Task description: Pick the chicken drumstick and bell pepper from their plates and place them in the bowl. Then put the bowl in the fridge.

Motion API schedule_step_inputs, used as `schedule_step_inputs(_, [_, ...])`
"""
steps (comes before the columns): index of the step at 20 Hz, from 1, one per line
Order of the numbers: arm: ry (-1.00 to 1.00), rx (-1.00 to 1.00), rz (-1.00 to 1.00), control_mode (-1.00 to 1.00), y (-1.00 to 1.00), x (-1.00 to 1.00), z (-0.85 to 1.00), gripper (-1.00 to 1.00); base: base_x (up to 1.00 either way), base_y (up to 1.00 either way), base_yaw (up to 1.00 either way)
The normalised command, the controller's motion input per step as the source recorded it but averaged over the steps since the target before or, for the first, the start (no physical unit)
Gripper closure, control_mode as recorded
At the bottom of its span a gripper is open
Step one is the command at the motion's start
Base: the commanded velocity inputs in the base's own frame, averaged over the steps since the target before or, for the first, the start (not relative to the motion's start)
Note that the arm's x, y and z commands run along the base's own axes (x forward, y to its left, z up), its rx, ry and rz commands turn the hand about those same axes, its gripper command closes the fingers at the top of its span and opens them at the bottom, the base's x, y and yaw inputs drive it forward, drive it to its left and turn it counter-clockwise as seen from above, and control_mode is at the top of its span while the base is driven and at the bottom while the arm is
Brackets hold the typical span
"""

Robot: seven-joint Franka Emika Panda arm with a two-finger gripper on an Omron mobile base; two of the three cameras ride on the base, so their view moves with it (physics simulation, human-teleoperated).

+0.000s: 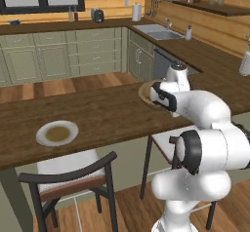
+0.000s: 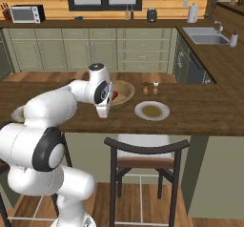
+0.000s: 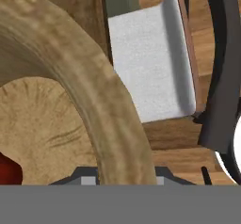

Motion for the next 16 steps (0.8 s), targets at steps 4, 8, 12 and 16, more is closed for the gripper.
schedule_step_inputs(4, [0.09,0.16,-0.1,-1.0,0.0,-0.96,1.0,1.0,0.0,0.0,0.0])
schedule_step_inputs(8, [-0.1,0.03,-0.09,-1.0,0.01,-1.0,0.65,1.0,0.0,0.0,0.0])
schedule_step_inputs(12, [-0.17,0.01,-0.07,-1.0,-0.01,-1.0,0.48,1.0,0.0,0.0,0.0])
schedule_step_inputs(16, [-0.19,0.04,-0.04,-1.0,-0.01,-1.0,0.39,1.0,0.0,0.0,0.0])
